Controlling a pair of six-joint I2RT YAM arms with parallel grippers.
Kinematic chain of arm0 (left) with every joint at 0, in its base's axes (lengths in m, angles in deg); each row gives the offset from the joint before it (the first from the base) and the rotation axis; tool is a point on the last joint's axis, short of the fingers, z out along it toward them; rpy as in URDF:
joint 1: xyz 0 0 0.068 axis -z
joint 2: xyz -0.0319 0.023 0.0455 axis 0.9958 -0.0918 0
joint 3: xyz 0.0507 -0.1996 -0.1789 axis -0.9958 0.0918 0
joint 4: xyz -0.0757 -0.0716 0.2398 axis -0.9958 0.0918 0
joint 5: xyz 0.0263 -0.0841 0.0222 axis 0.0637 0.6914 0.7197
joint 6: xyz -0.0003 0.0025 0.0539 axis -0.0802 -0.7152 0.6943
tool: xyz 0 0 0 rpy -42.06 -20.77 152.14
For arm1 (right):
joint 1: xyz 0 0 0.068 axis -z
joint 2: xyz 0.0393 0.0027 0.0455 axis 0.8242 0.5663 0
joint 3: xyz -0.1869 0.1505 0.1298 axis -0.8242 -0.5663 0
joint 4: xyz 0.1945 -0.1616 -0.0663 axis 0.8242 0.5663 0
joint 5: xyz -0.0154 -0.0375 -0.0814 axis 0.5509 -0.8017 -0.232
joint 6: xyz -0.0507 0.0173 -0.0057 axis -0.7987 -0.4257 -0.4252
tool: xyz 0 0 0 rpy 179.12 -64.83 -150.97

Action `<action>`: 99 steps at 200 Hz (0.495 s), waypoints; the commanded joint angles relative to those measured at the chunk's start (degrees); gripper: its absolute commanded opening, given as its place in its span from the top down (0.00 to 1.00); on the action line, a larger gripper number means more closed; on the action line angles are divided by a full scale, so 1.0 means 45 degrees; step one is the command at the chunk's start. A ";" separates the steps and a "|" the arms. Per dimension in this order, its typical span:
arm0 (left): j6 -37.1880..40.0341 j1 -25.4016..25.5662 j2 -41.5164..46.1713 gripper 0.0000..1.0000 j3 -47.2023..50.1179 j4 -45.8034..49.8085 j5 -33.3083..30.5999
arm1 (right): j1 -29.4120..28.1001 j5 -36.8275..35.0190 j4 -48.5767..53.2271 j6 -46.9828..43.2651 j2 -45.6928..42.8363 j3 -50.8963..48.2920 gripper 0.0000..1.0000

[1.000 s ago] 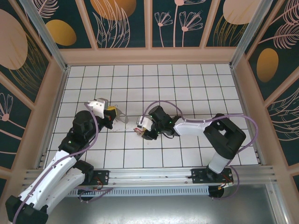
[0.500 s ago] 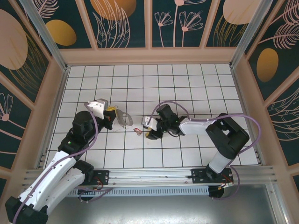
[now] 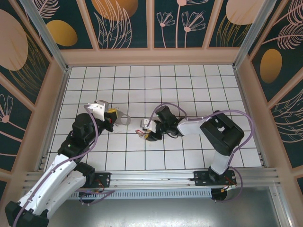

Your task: Put the keys on the keyring

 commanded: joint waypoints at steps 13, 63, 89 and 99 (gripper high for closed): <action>-0.0207 -0.0064 0.0173 1.00 -0.0141 -0.0188 -0.0049 | -0.0115 0.0068 -0.0654 -0.0142 0.0358 0.0264 0.66; -0.0237 -0.0065 0.0223 1.00 -0.0131 -0.0168 -0.0034 | -0.0218 -0.0084 -0.0908 -0.0096 0.0634 0.0240 0.76; -0.0247 -0.0064 0.0225 1.00 -0.0112 -0.0187 -0.0064 | -0.0237 -0.0162 -0.0938 -0.0063 0.0728 0.0292 0.79; -0.0247 -0.0065 0.0223 1.00 -0.0112 -0.0187 -0.0069 | -0.0237 -0.0163 -0.0943 -0.0088 0.0750 0.0295 0.80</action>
